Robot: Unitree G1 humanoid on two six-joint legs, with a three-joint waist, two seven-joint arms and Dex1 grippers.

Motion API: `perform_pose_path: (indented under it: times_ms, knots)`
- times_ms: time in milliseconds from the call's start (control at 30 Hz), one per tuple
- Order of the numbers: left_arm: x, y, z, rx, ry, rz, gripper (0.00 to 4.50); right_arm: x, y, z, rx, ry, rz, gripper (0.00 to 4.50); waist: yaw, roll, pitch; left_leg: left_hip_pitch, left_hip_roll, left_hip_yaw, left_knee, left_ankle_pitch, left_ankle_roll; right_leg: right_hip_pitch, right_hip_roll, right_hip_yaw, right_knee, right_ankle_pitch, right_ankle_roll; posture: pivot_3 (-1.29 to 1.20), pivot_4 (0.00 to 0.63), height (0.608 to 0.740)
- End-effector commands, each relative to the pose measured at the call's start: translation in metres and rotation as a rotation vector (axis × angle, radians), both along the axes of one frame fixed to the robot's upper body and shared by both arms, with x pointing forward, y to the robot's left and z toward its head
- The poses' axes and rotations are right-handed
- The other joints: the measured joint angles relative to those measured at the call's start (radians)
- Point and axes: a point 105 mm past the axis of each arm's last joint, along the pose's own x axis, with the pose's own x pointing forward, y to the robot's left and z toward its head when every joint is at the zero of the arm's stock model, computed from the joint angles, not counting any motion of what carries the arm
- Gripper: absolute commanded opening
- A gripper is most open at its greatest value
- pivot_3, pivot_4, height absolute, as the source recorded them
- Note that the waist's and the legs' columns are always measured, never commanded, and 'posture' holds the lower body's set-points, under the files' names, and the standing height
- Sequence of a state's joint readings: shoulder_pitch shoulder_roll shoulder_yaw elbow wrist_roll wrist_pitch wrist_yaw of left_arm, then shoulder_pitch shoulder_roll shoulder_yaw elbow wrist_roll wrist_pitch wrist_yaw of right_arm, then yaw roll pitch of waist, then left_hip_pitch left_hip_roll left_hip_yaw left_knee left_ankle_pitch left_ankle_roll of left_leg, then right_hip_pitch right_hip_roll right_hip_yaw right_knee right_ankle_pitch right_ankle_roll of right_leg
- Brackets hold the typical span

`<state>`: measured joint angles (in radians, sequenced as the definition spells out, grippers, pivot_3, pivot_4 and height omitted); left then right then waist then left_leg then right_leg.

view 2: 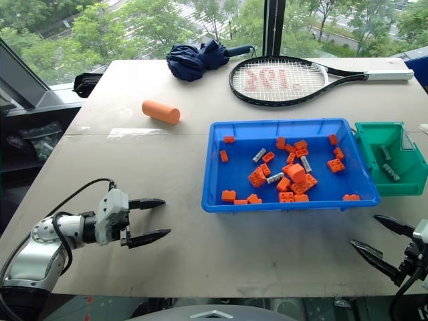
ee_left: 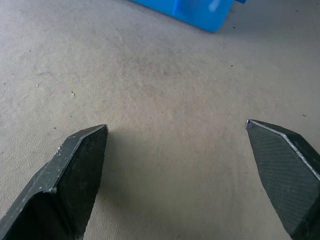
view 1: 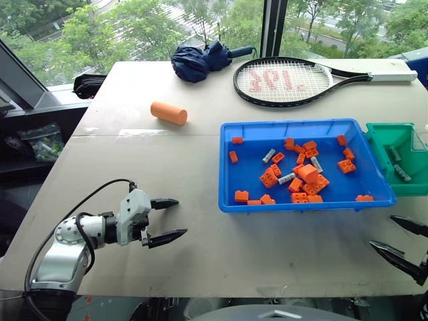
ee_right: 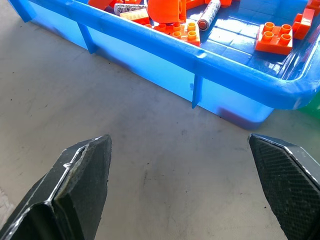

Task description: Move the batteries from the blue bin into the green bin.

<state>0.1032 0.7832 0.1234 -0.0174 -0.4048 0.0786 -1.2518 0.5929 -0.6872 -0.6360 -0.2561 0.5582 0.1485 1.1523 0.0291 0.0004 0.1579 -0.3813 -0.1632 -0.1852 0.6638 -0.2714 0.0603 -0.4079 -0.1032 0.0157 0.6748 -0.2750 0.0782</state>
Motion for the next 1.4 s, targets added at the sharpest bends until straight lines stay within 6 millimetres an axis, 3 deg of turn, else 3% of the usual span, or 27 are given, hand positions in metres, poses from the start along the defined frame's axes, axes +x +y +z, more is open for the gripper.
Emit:
perform_pose_path:
  times_ms: [33, 533, 667, 867, 967, 1167, 1300, 1400]
  knots:
    - [-0.001, 0.002, 0.008, -0.005, -0.028, -0.012, 4.5, 0.0, -0.002, 0.005, -0.016, -0.016, 0.016, 4.38, 0.0, 0.0, 0.0, 0.0, 0.0, 0.0, 0.0, 0.0, 0.0, 0.0, 0.0, 0.0, 0.0, 0.0, 0.0, 0.0, 0.15, 0.74]
    - [0.0, 0.0, 0.011, -0.031, -0.026, -0.017, 4.5, -0.002, -0.004, 0.009, -0.016, -0.017, 0.016, 4.38, 0.0, 0.0, 0.0, 0.0, 0.0, 0.0, 0.0, 0.0, 0.0, 0.0, 0.0, 0.0, 0.0, 0.0, 0.0, 0.0, 0.15, 0.74]
    - [-0.003, -0.003, 0.02, -0.07, -0.013, -0.051, 4.5, 0.001, 0.003, 0.027, 0.042, -0.074, 0.013, 4.38, 0.0, 0.0, 0.0, 0.0, 0.0, 0.0, 0.0, 0.0, 0.0, 0.0, 0.0, 0.0, 0.0, 0.0, 0.0, 0.0, 0.15, 0.74]
    - [-0.005, -0.009, 0.055, -0.152, 0.015, -0.151, 4.5, 0.011, 0.033, 0.068, 0.195, -0.139, 0.08, 4.38, 0.002, 0.0, 0.0, 0.0, 0.001, 0.0, 0.0, -0.001, 0.002, 0.0, 0.0, 0.0, 0.0, 0.0, 0.0, 0.0, 0.15, 0.74]
    - [0.003, -0.019, 0.077, -0.148, -0.036, -0.203, 4.5, 0.033, 0.049, 0.084, 0.183, -0.189, 0.098, 4.38, 0.002, 0.0, 0.001, 0.0, 0.001, 0.0, 0.0, -0.001, 0.002, 0.0, 0.0, 0.0, -0.001, 0.0, 0.0, 0.0, 0.15, 0.74]
    - [0.018, -0.042, 0.11, -0.083, -0.147, -0.251, 4.5, 0.103, 0.064, 0.097, 0.056, -0.199, -0.044, 4.38, -0.005, -0.001, 0.001, -0.002, 0.001, 0.001, 0.0, 0.001, -0.002, -0.001, 0.0, 0.0, -0.002, 0.0, 0.0, 0.0, 0.15, 0.74]
    - [0.019, -0.058, 0.129, -0.066, -0.187, -0.317, 4.5, 0.15, 0.069, 0.092, -0.097, -0.114, -0.139, 4.38, -0.017, -0.002, 0.003, -0.005, 0.001, 0.001, 0.001, 0.002, -0.002, -0.005, 0.0, 0.0, -0.002, 0.0, 0.0, 0.0, 0.15, 0.74]
    - [0.021, -0.065, 0.139, -0.05, -0.218, -0.351, 4.5, 0.17, 0.071, 0.083, -0.157, -0.025, -0.169, 4.38, -0.017, -0.002, 0.003, -0.006, 0.001, 0.001, 0.001, 0.002, -0.002, -0.005, 0.0, -0.001, -0.003, 0.0, 0.0, 0.0, 0.15, 0.74]
